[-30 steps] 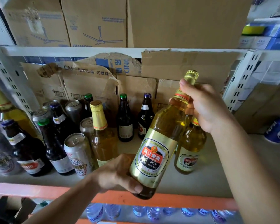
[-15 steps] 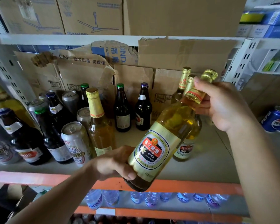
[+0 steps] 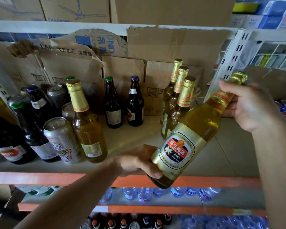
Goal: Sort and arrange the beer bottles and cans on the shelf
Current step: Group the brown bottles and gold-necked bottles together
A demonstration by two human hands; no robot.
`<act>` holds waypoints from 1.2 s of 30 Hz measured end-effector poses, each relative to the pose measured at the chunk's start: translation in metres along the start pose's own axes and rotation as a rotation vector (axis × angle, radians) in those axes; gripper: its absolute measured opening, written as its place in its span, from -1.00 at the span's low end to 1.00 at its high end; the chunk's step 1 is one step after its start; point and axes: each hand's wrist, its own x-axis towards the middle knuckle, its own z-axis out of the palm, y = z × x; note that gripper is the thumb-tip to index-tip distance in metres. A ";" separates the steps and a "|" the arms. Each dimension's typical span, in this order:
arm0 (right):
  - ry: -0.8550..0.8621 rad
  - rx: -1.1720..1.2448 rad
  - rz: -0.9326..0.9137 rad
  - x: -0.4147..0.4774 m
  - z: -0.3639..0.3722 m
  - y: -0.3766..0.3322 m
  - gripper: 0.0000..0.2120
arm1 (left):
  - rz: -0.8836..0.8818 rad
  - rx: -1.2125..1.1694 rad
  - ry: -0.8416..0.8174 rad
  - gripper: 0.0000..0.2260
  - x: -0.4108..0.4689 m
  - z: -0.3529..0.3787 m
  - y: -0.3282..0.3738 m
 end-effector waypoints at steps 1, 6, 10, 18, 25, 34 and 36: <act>0.019 -0.006 0.003 0.002 -0.005 0.000 -0.88 | -0.009 -0.013 0.002 -0.52 0.000 0.003 0.006; 0.068 -0.027 -0.001 0.013 -0.028 -0.003 -0.86 | -0.019 -0.087 0.017 -0.59 0.007 0.028 0.050; 0.065 -0.078 -0.040 0.017 -0.037 -0.005 -0.90 | -0.064 -0.090 0.106 -0.67 0.019 0.040 0.055; 0.126 -0.290 -0.067 0.044 -0.039 0.003 -0.89 | -0.190 -0.070 0.207 -0.60 0.019 0.017 0.043; 0.071 -0.334 -0.120 0.086 -0.023 0.009 -0.92 | -0.263 -0.013 0.345 -0.55 0.017 -0.002 0.031; 0.094 -0.364 -0.153 0.132 -0.004 0.027 -0.83 | -0.337 0.260 0.506 -0.44 0.008 -0.024 0.013; 0.091 -0.352 -0.156 0.138 -0.003 0.031 -0.88 | -0.349 0.346 0.488 -0.32 0.010 -0.025 0.012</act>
